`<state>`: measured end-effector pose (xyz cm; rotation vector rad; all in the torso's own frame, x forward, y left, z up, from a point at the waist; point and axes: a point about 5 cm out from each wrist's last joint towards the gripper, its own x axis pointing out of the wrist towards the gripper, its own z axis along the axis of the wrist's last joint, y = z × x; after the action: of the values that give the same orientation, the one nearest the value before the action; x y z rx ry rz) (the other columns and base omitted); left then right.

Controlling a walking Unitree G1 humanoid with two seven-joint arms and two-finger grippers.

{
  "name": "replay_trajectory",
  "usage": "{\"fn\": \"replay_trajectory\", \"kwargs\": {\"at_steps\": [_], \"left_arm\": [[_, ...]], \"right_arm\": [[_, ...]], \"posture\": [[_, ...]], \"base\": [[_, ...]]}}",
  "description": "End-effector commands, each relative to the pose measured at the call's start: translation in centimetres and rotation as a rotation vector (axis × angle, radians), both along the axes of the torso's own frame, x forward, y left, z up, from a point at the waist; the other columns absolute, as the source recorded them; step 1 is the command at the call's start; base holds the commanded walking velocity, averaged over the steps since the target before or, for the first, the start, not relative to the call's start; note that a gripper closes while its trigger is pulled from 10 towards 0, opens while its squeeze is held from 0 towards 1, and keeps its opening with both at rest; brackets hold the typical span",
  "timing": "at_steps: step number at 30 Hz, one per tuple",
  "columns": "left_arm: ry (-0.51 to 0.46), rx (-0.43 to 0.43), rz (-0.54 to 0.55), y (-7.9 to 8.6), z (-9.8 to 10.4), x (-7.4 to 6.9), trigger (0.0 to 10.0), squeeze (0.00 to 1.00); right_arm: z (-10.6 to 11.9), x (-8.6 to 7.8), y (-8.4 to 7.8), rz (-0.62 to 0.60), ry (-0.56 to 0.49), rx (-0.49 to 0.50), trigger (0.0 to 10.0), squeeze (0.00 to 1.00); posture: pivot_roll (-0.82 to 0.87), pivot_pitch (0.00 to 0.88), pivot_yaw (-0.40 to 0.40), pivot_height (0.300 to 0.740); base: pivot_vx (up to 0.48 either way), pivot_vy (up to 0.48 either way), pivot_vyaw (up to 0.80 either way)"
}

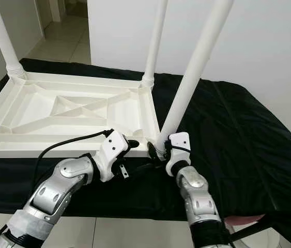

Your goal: Building children table

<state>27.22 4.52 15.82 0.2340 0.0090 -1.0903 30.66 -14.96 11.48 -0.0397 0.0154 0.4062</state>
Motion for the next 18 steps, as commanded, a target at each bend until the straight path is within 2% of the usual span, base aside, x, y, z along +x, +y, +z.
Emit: {"fn": "replay_trajectory", "kwargs": {"at_steps": [1, 5, 10, 12, 14, 15, 18], "left_arm": [[-0.009, 0.006, 0.022, -0.2, 0.1, 0.2, 10.0, 0.0], [-0.013, 0.009, 0.016, -0.3, 0.1, 0.2, 10.0, 0.0], [-0.016, 0.009, 0.017, -0.2, 0.2, 0.3, 10.0, 0.0], [-0.019, 0.008, 0.023, -0.1, 0.3, 0.4, 10.0, 0.0], [-0.019, 0.008, 0.023, -0.1, 0.3, 0.4, 10.0, 0.0], [-0.02, 0.008, 0.027, -0.1, 0.4, 0.4, 10.0, 0.0], [-0.021, 0.008, 0.028, -0.1, 0.4, 0.4, 10.0, 0.0]], "right_arm": [[0.1, 0.1, 0.3, 0.054, -0.012, 0.002, 10.0, 0.0], [0.4, 1.0, 0.4, 0.133, -0.047, -0.012, 10.0, 0.0], [0.5, 1.4, 0.5, 0.153, -0.047, -0.012, 10.0, 0.0], [0.3, 2.3, 0.4, 0.173, -0.03, -0.028, 10.0, 0.0], [0.3, 2.3, 0.4, 0.173, -0.03, -0.028, 10.0, 0.0], [0.0, 2.7, 0.4, 0.185, -0.015, -0.044, 4.8, 0.0], [-0.2, 2.8, 0.3, 0.191, -0.012, -0.052, 4.8, 0.0]], "posture": [[0.0, 0.0, -0.105, 0.74], [0.0, 0.0, -0.101, 0.74], [0.01, 0.0, -0.101, 0.74], [0.01, 0.0, -0.099, 0.74], [0.01, 0.0, -0.099, 0.74], [0.02, 0.0, -0.098, 0.74], [0.02, 0.0, -0.098, 0.74]], "base": [[0.0, 0.0, 0.0], [0.0, 0.0, 0.0], [0.0, 0.0, 0.0], [0.0, 0.0, 0.0], [0.0, 0.0, 0.0], [0.0, 0.0, 0.0], [0.0, 0.0, 0.0]]}}
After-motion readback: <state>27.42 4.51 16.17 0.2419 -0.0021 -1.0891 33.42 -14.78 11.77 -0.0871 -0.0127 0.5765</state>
